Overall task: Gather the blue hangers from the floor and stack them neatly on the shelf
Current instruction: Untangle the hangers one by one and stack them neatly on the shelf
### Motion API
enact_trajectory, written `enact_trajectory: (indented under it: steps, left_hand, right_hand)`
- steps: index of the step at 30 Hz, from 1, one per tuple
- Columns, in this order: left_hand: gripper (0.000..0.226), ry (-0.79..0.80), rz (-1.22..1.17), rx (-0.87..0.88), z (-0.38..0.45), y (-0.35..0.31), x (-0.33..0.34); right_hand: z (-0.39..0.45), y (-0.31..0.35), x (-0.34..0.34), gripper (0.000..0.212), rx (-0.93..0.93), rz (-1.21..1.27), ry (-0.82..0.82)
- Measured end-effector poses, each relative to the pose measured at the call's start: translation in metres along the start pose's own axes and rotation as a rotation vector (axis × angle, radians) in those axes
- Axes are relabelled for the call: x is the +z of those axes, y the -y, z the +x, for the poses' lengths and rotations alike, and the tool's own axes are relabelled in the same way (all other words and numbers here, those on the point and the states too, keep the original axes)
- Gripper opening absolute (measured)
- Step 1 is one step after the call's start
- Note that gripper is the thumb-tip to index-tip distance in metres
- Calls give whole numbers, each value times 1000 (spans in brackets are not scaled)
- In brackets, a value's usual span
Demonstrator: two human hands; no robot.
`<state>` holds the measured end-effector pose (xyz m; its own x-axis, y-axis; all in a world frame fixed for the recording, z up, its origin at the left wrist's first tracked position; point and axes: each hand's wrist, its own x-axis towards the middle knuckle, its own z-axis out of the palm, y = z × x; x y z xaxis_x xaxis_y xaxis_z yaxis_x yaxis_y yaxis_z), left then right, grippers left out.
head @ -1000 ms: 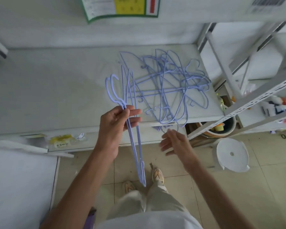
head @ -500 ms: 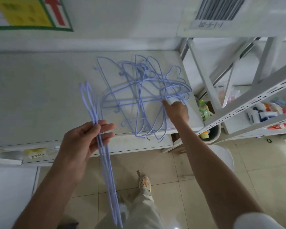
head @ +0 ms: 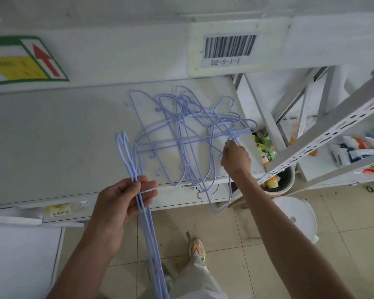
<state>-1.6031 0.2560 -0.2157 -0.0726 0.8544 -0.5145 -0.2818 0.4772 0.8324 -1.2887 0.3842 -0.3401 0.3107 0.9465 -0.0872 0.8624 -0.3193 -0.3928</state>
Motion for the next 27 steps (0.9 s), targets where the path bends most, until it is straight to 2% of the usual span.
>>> enact_trajectory:
  steps: [8, 18, 23, 27]
  left_hand:
    - [22, -16, 16, 10, -1, 2, 23]
    - [21, -69, 1, 23, -6, 5, 24]
    - [21, -71, 3, 36, -10, -10, 13]
    - [21, -88, 28, 62, -9, -13, 5]
  right_hand:
    - [-3, -6, -6, 25, -83, 116, -114]
    - [38, 40, -28, 27, -158, 293, -84]
    - [39, 22, -62, 25, -239, 128, -117]
    - [29, 10, -78, 24, -223, 23, -166]
